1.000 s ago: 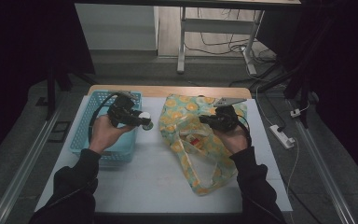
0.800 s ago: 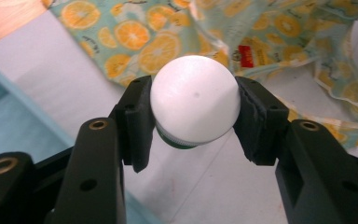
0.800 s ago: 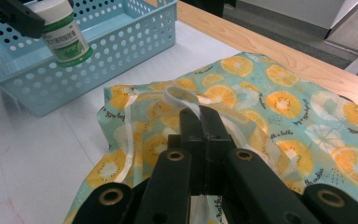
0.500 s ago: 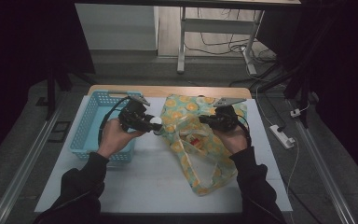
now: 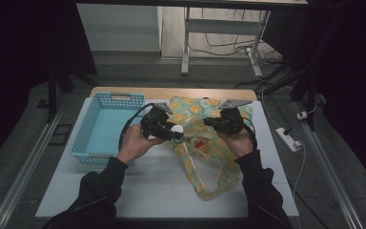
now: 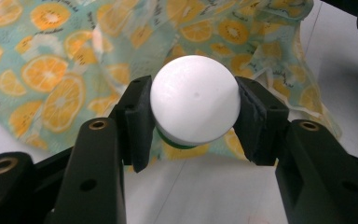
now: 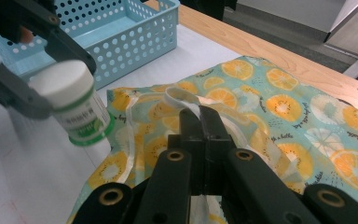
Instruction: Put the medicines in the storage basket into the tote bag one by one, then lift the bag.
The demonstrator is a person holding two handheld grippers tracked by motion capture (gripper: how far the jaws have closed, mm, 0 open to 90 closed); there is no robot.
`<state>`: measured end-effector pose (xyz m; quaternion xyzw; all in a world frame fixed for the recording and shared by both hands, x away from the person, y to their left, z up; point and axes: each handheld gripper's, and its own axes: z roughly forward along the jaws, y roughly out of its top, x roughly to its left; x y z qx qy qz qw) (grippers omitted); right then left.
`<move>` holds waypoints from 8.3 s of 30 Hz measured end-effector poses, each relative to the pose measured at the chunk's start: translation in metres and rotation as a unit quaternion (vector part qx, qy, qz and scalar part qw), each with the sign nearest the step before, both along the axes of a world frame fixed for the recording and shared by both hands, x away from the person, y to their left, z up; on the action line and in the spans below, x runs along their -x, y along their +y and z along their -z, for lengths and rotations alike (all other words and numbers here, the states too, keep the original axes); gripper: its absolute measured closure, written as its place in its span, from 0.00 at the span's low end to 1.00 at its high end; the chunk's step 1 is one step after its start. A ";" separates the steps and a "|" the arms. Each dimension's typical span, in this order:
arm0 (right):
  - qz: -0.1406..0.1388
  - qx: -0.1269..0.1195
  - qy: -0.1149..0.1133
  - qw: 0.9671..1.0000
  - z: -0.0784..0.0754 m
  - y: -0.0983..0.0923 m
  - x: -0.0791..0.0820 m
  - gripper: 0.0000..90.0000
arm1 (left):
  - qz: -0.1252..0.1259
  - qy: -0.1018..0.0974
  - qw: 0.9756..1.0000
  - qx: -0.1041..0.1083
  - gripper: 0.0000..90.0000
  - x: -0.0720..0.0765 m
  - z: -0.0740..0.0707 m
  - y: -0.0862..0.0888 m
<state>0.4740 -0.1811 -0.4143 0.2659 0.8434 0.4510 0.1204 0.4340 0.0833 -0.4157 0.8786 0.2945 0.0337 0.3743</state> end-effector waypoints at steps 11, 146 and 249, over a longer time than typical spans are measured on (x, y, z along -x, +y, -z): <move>0.000 -0.001 0.000 1.000 0.000 0.000 0.000 0.99 | 0.016 0.001 1.000 -0.010 0.56 -0.010 0.008 -0.029; -0.010 0.011 0.005 1.000 0.006 0.006 0.000 0.99 | 0.050 0.012 0.992 -0.116 0.80 -0.009 0.099 -0.067; -0.072 0.003 -0.066 0.995 -0.156 0.030 0.035 0.99 | -0.019 -0.010 0.993 0.113 0.99 -0.014 -0.150 0.015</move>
